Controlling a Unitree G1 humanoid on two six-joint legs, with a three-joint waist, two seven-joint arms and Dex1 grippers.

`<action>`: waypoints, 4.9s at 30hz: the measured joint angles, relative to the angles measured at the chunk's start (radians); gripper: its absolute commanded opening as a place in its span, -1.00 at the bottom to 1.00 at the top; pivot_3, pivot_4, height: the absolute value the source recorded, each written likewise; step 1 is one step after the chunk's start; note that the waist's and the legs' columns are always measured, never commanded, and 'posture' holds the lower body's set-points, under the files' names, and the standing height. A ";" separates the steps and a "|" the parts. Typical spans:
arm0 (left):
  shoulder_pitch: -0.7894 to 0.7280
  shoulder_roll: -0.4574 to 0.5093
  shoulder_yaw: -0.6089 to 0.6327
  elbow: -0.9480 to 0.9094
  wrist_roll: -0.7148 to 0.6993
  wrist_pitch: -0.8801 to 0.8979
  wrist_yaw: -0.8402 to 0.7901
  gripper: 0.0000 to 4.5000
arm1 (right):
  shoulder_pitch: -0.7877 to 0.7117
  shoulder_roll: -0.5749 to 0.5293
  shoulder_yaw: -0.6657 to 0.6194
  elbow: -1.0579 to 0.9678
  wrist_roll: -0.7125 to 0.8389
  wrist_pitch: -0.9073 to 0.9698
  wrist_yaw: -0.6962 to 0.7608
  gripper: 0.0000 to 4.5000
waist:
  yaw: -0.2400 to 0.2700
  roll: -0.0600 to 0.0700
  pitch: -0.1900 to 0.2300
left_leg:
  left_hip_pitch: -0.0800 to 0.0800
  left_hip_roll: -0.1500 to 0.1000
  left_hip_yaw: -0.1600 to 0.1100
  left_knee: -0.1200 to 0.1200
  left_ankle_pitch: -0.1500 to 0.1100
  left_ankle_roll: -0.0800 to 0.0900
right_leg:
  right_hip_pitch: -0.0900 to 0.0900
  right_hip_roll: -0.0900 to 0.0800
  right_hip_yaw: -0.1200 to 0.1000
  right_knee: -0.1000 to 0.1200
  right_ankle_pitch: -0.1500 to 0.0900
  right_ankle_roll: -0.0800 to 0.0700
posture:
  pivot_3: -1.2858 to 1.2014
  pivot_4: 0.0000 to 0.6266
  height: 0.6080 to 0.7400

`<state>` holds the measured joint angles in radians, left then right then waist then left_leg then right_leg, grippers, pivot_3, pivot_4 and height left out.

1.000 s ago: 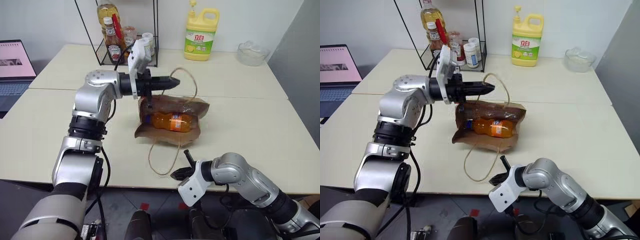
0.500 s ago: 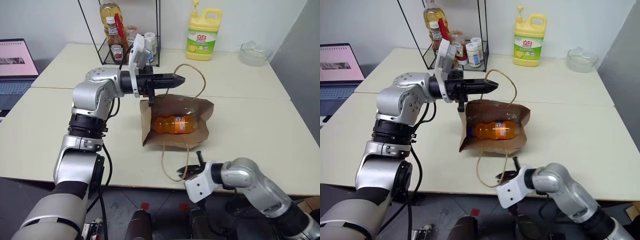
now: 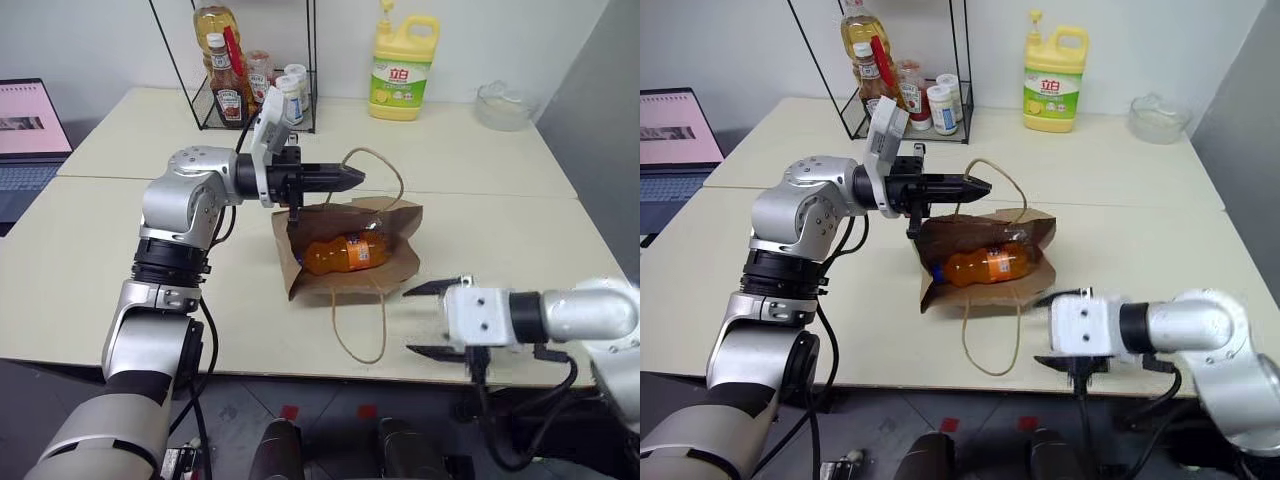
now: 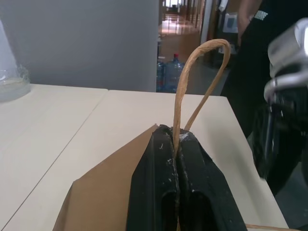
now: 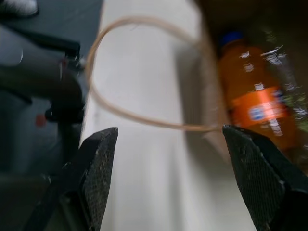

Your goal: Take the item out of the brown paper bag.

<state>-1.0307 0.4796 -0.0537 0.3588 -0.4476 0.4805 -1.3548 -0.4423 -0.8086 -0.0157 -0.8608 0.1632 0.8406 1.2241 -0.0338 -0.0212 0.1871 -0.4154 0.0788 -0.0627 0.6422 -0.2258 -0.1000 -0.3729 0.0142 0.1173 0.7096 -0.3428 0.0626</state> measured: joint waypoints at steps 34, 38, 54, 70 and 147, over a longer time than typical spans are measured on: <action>-0.009 -0.005 0.023 0.021 -0.024 0.016 0.034 -1.00 | -0.401 0.320 0.654 0.635 -0.512 -0.290 -0.287 0.61 | -0.006 0.001 0.000 | -0.004 0.000 0.000 -0.001 0.000 0.000 | -0.005 0.000 -0.001 -0.001 0.000 0.000 | 0.03 -0.52 1.00; -0.009 -0.005 0.023 -0.004 -0.030 0.023 0.035 -1.00 | -0.409 0.362 0.687 0.671 -0.560 -0.276 -0.288 0.61 | -0.007 0.001 0.000 | -0.004 0.000 0.000 -0.001 0.000 0.000 | -0.005 0.000 -0.001 -0.001 0.000 0.000 | 0.03 -0.52 1.00; -0.003 -0.014 0.022 -0.033 -0.045 0.056 0.056 -1.00 | -0.522 0.529 0.779 1.005 -0.738 -0.309 -0.319 0.61 | -0.014 0.001 0.001 | -0.004 0.000 0.000 -0.001 0.000 0.000 | -0.006 0.000 -0.001 0.002 0.000 0.000 | 0.03 -0.52 1.00; 0.018 -0.006 0.023 -0.036 -0.042 0.039 0.060 -1.00 | -0.431 0.492 0.700 0.890 -0.745 -0.365 -0.324 0.19 | -0.018 0.001 0.001 | -0.004 0.000 0.000 -0.001 0.000 0.000 | -0.006 0.000 -0.001 0.002 0.000 0.000 | 0.03 -0.52 1.00; -0.046 -0.052 0.021 0.141 0.035 -0.079 0.075 -1.00 | 0.134 -0.354 0.207 0.697 -0.422 -0.764 -0.327 0.07 | -0.024 0.006 0.004 | -0.009 0.000 0.004 -0.009 0.002 -0.004 | -0.009 -0.002 0.002 -0.011 0.000 0.000 | 0.03 -0.52 1.00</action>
<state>-1.0763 0.4272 -0.0331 0.4997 -0.4123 0.4016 -1.2794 -0.3088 -1.1625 0.1917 -0.1640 -0.2591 0.0762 0.8966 -0.0578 -0.0156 0.1912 -0.4244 0.0788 -0.0584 0.6333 -0.2236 -0.1037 -0.3822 0.0126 0.1192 0.6988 -0.3425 0.0627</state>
